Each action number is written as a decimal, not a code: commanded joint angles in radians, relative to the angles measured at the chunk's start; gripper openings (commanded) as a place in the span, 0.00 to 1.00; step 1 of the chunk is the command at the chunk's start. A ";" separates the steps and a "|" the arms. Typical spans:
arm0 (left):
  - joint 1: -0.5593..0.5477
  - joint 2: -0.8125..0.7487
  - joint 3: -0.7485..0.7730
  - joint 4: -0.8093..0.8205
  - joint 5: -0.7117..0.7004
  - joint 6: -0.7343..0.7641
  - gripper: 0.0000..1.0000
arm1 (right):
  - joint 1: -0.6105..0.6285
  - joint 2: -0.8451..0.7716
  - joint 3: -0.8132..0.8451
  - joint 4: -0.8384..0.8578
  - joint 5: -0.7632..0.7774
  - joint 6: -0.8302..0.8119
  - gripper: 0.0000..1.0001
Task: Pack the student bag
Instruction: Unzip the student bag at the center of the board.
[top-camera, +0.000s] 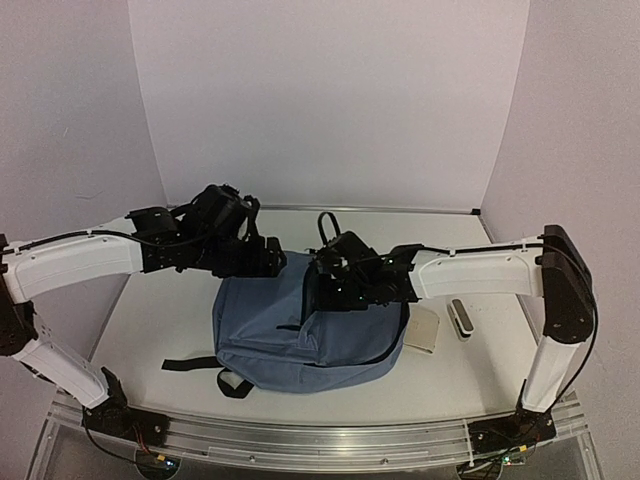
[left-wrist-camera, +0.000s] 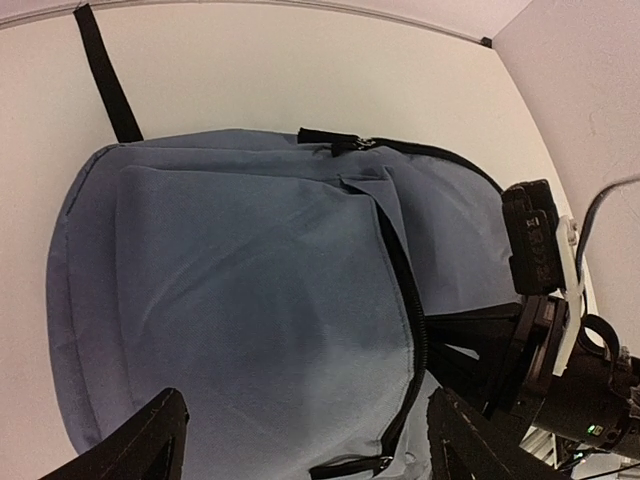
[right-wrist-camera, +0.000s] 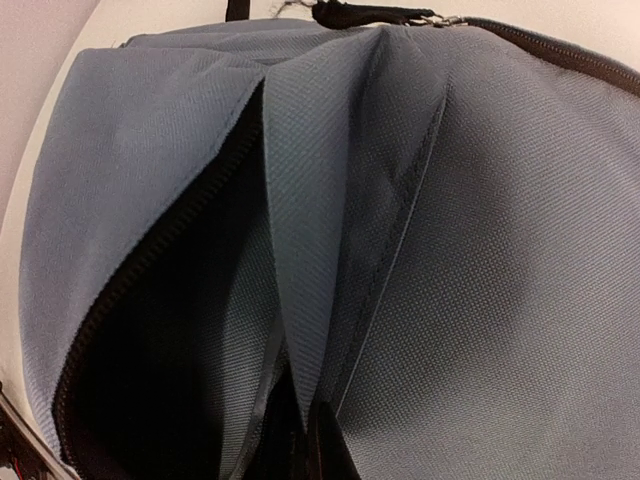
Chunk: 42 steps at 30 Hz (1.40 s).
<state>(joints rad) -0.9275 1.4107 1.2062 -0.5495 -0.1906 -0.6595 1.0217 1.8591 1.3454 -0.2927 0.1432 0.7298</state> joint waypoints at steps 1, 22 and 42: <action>-0.076 0.068 0.080 0.019 -0.099 -0.021 0.84 | -0.014 -0.049 -0.070 0.080 -0.031 0.033 0.00; -0.199 0.406 0.375 -0.385 -0.439 -0.127 0.89 | -0.096 -0.177 -0.297 0.331 -0.226 0.100 0.00; -0.137 0.298 0.324 -0.553 -0.516 -0.195 0.00 | -0.117 -0.219 -0.346 0.313 -0.143 0.131 0.00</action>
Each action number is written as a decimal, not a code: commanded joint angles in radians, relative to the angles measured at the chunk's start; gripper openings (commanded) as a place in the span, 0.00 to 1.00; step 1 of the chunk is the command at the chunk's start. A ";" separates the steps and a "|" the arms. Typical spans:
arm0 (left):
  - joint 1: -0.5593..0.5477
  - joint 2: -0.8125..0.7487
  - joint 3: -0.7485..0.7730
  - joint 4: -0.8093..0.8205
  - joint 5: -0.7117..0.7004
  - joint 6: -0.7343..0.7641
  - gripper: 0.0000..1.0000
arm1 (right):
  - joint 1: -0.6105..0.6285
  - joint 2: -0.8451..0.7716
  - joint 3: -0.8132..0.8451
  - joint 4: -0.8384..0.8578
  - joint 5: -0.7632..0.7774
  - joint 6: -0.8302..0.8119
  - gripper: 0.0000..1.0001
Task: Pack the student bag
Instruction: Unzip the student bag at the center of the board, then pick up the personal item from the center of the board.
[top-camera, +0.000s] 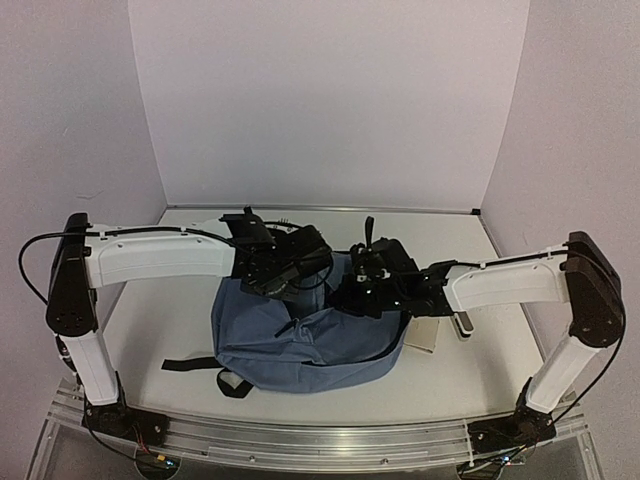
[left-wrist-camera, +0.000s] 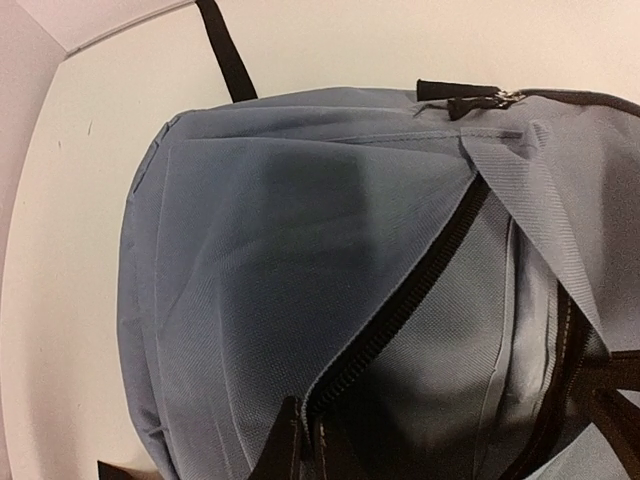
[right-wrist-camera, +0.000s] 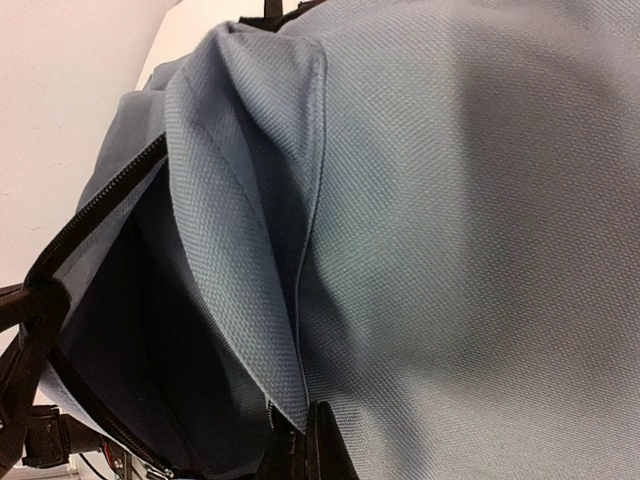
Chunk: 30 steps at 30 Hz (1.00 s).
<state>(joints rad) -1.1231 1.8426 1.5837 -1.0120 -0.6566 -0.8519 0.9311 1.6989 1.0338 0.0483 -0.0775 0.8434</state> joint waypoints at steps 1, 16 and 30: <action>0.076 -0.167 -0.080 -0.064 -0.028 0.014 0.00 | -0.032 -0.064 -0.041 -0.029 0.078 0.020 0.00; 0.208 -0.392 -0.276 0.309 0.389 0.281 0.00 | -0.046 -0.086 0.038 -0.032 -0.027 -0.087 0.00; 0.394 -0.253 -0.113 0.323 0.851 0.468 0.00 | -0.192 -0.363 0.017 -0.276 0.071 -0.131 0.74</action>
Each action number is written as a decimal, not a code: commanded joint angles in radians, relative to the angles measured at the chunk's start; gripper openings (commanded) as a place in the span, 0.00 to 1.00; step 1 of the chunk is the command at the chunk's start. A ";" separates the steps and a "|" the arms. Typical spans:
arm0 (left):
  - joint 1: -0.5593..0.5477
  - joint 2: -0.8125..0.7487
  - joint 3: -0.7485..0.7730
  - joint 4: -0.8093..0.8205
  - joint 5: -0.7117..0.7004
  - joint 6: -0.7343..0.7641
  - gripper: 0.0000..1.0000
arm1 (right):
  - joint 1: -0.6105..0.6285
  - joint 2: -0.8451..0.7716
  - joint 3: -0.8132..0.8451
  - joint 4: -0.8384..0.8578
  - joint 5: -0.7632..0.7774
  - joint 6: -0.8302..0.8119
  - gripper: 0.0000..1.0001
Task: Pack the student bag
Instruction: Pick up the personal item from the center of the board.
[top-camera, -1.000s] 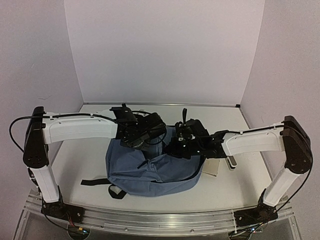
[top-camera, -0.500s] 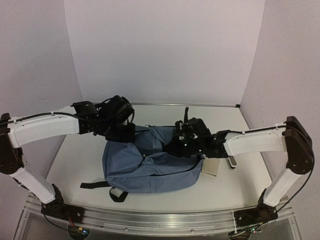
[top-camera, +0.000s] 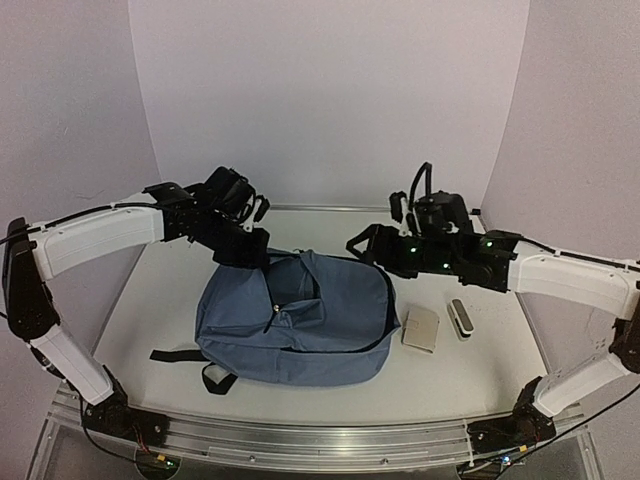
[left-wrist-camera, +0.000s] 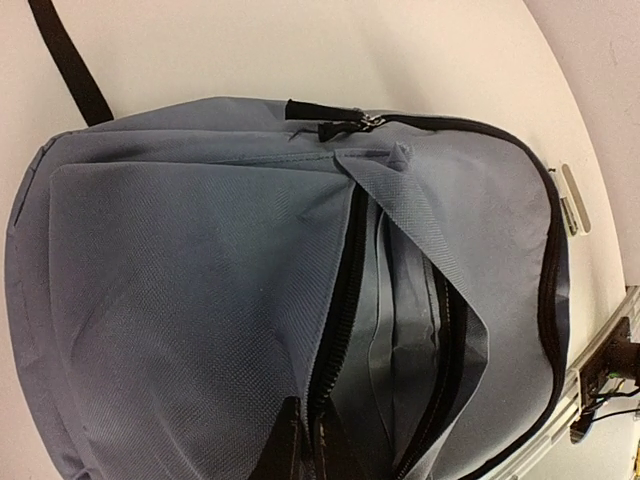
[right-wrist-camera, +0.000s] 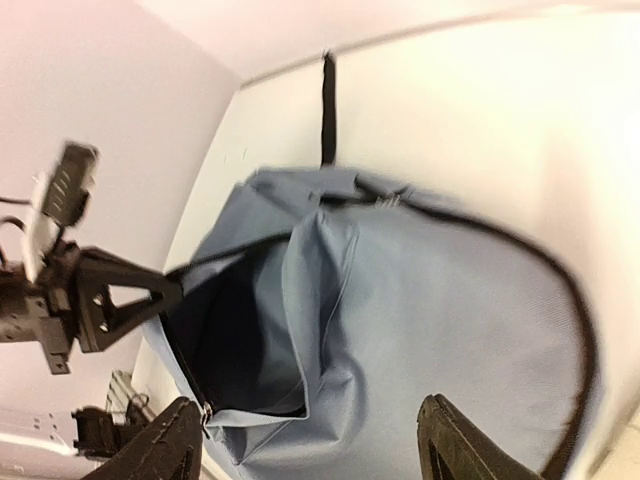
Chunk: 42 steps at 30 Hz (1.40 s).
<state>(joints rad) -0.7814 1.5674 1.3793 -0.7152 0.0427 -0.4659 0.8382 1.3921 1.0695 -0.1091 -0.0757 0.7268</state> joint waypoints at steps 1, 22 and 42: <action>0.068 0.031 0.099 0.024 0.178 0.090 0.00 | -0.129 -0.068 -0.035 -0.128 0.063 -0.010 0.74; 0.255 -0.114 -0.161 0.338 0.544 0.226 0.00 | -0.388 -0.048 -0.502 -0.029 -0.078 0.115 0.55; 0.255 -0.087 -0.156 0.329 0.558 0.231 0.00 | -0.387 0.103 -0.525 0.048 -0.034 0.091 0.35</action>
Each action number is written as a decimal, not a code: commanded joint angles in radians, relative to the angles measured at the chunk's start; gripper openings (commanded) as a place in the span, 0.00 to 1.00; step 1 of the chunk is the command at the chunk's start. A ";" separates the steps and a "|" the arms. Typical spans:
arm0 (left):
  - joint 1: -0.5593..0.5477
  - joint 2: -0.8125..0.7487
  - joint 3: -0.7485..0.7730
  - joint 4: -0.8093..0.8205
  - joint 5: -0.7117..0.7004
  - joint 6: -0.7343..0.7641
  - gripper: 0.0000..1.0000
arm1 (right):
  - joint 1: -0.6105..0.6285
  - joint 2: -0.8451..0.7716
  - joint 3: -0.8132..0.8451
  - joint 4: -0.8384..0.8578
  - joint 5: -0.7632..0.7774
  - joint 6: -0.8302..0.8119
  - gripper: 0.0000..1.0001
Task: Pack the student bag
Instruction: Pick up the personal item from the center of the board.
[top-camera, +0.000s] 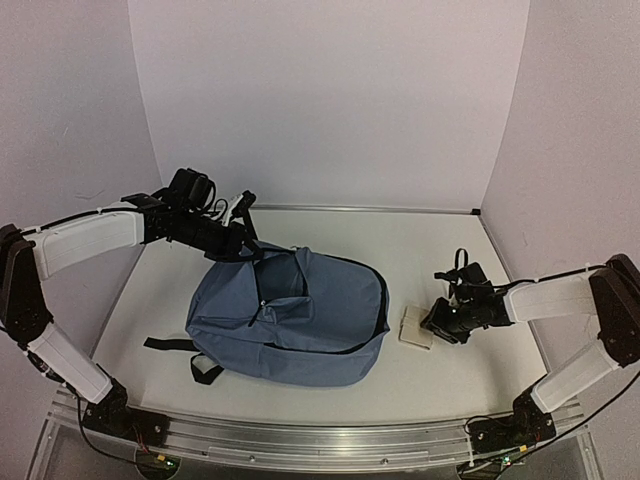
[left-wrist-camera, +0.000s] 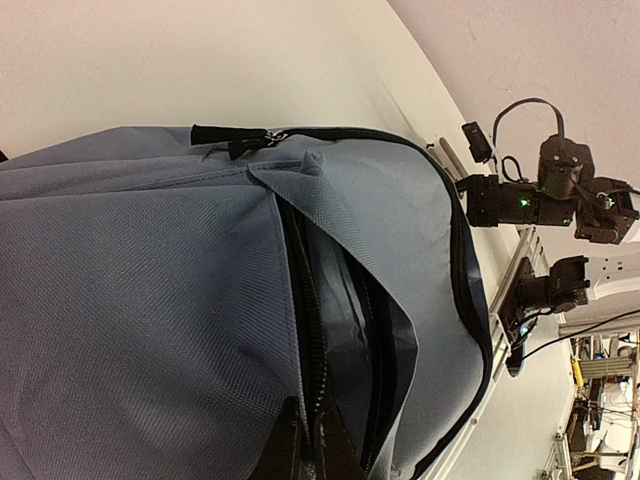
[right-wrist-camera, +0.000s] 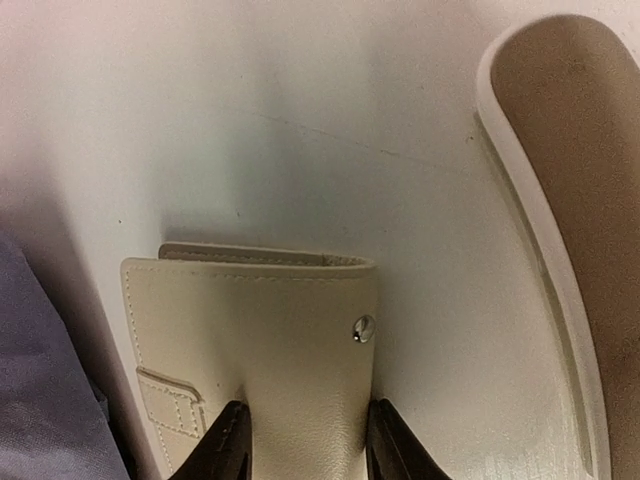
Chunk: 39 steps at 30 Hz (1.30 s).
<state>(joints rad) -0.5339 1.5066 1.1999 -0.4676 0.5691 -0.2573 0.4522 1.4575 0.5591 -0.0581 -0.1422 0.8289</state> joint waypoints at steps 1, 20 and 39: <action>0.008 -0.025 0.024 0.081 0.033 0.023 0.00 | -0.001 0.043 -0.016 0.001 0.031 -0.011 0.33; 0.009 -0.015 0.027 0.066 0.007 0.018 0.00 | -0.002 -0.144 0.013 -0.032 0.016 0.034 0.00; 0.011 -0.014 0.030 0.066 0.032 0.014 0.00 | -0.001 -0.384 0.301 -0.266 -0.105 0.037 0.00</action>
<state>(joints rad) -0.5335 1.5066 1.1999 -0.4671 0.5735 -0.2555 0.4522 1.0900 0.7684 -0.3104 -0.1603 0.8541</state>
